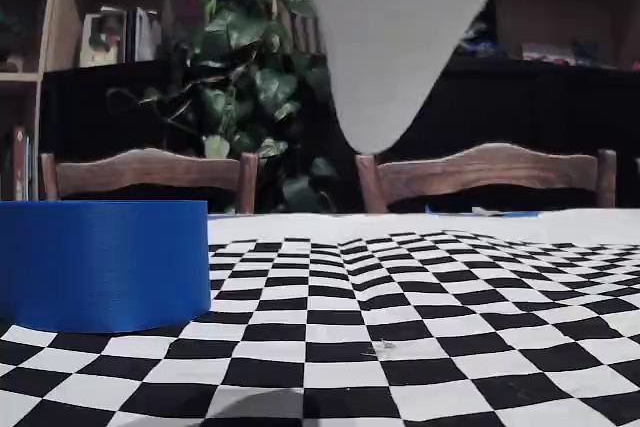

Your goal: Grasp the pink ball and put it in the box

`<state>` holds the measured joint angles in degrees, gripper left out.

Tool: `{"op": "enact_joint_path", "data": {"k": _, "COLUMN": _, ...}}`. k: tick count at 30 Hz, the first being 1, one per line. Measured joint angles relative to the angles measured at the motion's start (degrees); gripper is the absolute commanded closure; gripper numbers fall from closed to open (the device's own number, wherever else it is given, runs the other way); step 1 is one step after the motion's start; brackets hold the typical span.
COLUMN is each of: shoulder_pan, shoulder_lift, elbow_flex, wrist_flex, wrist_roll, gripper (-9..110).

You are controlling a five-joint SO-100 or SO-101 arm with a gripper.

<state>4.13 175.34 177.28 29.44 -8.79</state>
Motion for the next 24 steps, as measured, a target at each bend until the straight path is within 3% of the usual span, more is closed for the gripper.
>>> {"op": "enact_joint_path", "data": {"k": 8, "shoulder_pan": -0.3, "shoulder_lift": 8.0, "elbow_flex": 0.6, "wrist_flex": 13.4, "wrist_roll": 3.7, "gripper": 101}}
{"op": "enact_joint_path", "data": {"k": 24, "shoulder_pan": -0.8, "shoulder_lift": 9.8, "elbow_flex": 0.6, "wrist_flex": 16.5, "wrist_roll": 3.7, "gripper": 101}}
